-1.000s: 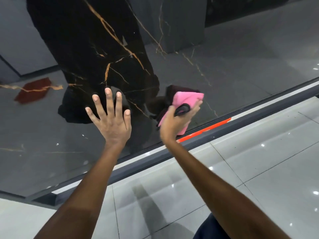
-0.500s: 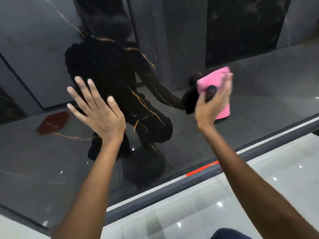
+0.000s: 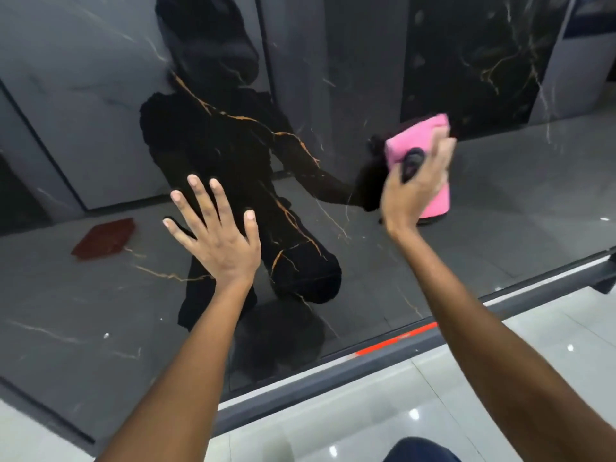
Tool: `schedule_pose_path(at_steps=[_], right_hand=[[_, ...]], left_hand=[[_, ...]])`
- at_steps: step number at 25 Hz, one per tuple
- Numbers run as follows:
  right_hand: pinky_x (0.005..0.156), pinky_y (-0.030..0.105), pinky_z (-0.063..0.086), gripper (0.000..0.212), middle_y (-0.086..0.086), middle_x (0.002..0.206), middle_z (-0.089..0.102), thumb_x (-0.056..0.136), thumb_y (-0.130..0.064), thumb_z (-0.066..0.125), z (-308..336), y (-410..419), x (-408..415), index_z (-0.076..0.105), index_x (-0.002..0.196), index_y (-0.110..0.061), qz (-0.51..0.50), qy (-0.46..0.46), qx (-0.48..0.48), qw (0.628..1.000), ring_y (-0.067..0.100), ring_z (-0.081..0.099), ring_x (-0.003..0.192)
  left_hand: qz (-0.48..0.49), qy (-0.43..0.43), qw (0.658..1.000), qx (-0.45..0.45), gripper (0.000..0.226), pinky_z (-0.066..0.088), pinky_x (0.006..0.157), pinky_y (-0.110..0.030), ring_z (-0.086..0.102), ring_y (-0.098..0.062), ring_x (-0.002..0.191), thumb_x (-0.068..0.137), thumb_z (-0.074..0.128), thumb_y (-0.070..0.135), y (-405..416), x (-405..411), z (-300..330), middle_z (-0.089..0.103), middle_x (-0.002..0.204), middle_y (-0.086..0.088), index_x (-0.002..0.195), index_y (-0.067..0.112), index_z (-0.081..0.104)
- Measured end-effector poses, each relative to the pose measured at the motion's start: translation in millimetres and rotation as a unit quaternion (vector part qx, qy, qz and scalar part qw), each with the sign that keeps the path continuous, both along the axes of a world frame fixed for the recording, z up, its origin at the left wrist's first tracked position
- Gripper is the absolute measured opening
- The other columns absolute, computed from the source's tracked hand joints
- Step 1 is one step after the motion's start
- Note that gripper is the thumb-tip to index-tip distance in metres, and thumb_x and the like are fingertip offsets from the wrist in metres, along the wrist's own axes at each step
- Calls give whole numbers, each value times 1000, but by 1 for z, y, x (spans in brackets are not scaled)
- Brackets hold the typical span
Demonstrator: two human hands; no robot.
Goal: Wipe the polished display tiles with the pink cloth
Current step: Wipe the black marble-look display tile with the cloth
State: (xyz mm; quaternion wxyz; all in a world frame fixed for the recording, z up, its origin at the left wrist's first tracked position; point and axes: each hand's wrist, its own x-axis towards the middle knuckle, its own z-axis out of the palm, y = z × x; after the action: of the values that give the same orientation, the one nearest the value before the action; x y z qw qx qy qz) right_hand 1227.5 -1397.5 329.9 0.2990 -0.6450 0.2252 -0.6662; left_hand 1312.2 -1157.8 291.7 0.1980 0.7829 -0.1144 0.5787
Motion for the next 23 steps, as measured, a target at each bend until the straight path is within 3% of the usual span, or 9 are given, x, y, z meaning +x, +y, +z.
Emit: schedule_pose_path(at_steps=[2, 4, 5, 9, 11, 13, 16, 20, 23], right_hand=[[116, 35, 15, 63, 18, 147, 40, 81, -13, 52, -27, 52, 6, 39, 142, -7, 60, 117, -342, 930, 36, 29, 139], [117, 35, 11, 70, 7, 151, 38, 77, -15, 48, -39, 52, -9, 31, 145, -15, 44, 259, -653, 711, 28, 27, 140], [116, 34, 14, 73, 6, 150, 40, 75, -15, 52, -26, 26, -11, 32, 145, -15, 15, 251, -683, 686, 28, 28, 140], [113, 38, 25, 71, 16, 148, 40, 78, -7, 63, 58, -46, -20, 38, 144, -3, -14, 82, -123, 989, 37, 32, 139], [109, 41, 24, 74, 11, 156, 27, 83, -21, 57, 67, -2, -13, 28, 149, -7, 0, 89, -3, 996, 32, 20, 145], [109, 42, 20, 79, 14, 158, 19, 86, -30, 54, 41, 61, -10, 18, 152, -6, 42, 186, -236, 953, 31, 11, 147], [110, 42, 23, 72, 9, 157, 26, 84, -18, 41, 19, 57, -16, 17, 151, -10, -27, 276, -614, 739, 25, 13, 147], [111, 38, 24, 67, 17, 154, 30, 82, -12, 46, 134, -26, -17, 31, 147, -6, 25, 117, -226, 967, 34, 24, 142], [109, 50, 29, 54, 16, 148, 39, 88, -13, 55, 157, 17, -5, 42, 140, -7, 70, 0, -29, 997, 35, 30, 140]], left_hand=[[-1, 1, 1000, 3, 65, -11, 116, -51, 11, -40, 143, 101, 33, 46, 1, -2, 1, 20, 157, -16, 154, 12, 15], [-2, 7, 1000, 5, 67, -12, 116, -51, 9, -39, 144, 101, 35, 46, 4, -2, 0, 19, 158, -15, 155, 14, 12], [-8, 11, 1000, 0, 68, -13, 116, -50, 8, -39, 144, 101, 34, 47, 4, -1, -2, 17, 159, -14, 156, 15, 8], [-20, 8, 1000, -3, 74, -13, 116, -51, 7, -38, 145, 100, 36, 45, 0, 0, -4, 9, 159, -10, 155, 19, -6], [-11, 15, 1000, -5, 74, -7, 117, -53, 8, -37, 145, 100, 39, 45, 2, -3, 3, 9, 159, -9, 156, 19, -1], [-32, 30, 999, -32, 67, 4, 116, -60, 9, -34, 146, 99, 41, 41, 2, -14, 5, 12, 159, -7, 155, 19, 13], [-144, 15, 986, -78, 52, 9, 113, -64, 12, -29, 146, 95, 44, 33, 1, -30, 41, 17, 156, -5, 144, 21, 30], [-126, -49, 988, -81, 57, -2, 115, -53, 10, -30, 149, 94, 43, 28, 24, -23, 160, 18, 162, -6, 149, 21, 32], [-48, -11, 997, -64, 60, 0, 117, -60, 3, -34, 150, 101, 29, 33, 27, -10, 189, 7, 164, -5, 156, 19, 10]])
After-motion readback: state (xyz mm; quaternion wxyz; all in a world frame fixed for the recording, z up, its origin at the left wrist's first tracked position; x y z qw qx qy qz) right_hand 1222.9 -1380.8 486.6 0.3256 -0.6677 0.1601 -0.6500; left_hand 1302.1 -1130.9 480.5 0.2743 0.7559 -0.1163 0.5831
